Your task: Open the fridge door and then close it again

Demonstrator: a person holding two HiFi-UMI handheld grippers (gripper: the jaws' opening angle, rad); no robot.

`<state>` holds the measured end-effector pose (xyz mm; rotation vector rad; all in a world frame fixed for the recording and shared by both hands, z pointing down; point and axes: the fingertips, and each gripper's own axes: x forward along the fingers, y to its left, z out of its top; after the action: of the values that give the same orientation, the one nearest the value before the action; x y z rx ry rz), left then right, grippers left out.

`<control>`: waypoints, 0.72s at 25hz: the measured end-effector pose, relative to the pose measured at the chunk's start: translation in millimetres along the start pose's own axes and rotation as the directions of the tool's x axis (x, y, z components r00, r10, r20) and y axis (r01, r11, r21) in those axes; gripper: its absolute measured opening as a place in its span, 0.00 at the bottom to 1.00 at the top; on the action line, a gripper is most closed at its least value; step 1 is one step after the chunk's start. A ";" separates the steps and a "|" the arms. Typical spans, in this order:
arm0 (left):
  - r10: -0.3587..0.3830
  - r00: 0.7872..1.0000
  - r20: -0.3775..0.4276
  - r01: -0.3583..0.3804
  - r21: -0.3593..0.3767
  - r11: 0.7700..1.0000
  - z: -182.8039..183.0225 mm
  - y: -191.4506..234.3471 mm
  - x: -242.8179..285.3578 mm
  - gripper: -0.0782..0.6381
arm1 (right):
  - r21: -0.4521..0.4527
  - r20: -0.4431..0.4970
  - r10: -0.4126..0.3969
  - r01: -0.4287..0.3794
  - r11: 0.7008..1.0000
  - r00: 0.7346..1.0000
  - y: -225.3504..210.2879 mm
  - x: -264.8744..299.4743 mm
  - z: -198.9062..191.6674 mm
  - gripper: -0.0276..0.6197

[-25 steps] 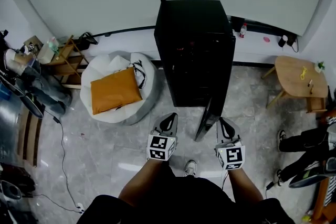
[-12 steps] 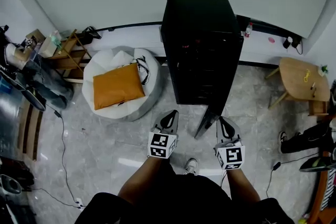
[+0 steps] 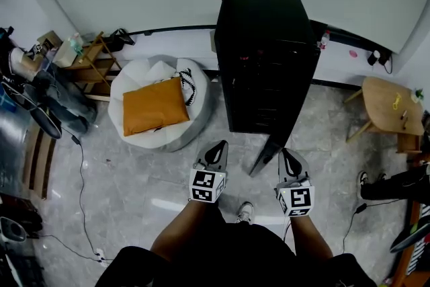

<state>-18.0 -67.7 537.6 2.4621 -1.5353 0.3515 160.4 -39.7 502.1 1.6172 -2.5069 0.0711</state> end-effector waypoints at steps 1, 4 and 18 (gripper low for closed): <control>0.002 1.000 0.002 -0.002 0.000 1.000 0.0 1.8 -0.5 0.14 | 0.000 -0.001 0.002 -0.002 1.000 1.000 1.1 1.4 0.4 0.07; 0.000 1.000 0.009 0.000 -0.001 1.000 0.5 4.9 -1.5 0.14 | 0.000 -0.004 0.011 -0.011 1.000 1.000 4.8 6.0 1.0 0.07; 0.055 0.998 -0.013 -0.055 -0.029 0.998 -0.9 36.9 -7.9 0.14 | 0.005 -0.007 0.059 -0.059 0.998 0.998 24.5 32.5 4.7 0.07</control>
<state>-54.7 -76.6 538.1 2.3953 -1.5939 0.3508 124.4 -59.4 503.7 1.5420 -2.5505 0.0899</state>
